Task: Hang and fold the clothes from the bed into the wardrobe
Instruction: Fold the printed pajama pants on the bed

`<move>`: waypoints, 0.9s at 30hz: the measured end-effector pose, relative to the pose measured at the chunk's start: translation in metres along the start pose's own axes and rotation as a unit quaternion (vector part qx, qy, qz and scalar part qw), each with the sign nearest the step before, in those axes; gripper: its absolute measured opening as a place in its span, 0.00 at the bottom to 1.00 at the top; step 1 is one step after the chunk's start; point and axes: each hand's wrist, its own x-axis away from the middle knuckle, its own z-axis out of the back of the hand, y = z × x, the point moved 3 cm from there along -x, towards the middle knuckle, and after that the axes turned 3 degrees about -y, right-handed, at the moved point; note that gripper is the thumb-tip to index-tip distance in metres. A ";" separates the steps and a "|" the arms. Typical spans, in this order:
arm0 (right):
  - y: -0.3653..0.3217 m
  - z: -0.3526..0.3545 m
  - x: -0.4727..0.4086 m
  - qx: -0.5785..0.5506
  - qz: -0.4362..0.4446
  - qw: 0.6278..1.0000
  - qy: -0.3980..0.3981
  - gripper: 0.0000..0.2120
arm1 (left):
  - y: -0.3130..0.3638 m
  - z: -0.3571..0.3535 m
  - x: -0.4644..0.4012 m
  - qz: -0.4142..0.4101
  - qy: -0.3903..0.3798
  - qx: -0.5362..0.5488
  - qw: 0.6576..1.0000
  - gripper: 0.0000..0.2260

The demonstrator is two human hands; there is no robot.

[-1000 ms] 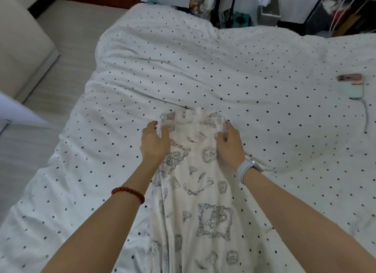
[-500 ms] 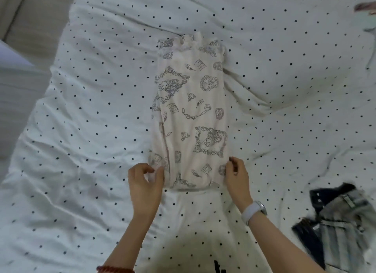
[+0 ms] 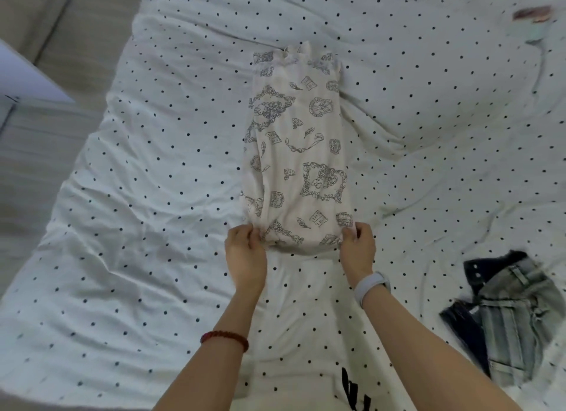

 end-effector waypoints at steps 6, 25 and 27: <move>-0.011 0.014 0.003 -0.047 0.026 0.999 0.006 0.02 | 0.006 0.044 -0.006 -0.075 -0.005 0.097 0.992 0.05; 0.014 0.009 0.010 -0.139 -0.104 0.979 -0.105 0.03 | -0.005 0.001 0.009 0.065 -0.068 0.113 0.989 0.07; 0.009 0.012 0.007 -0.127 -0.083 0.985 -0.080 0.04 | -0.002 0.006 0.005 0.080 -0.062 0.165 0.981 0.09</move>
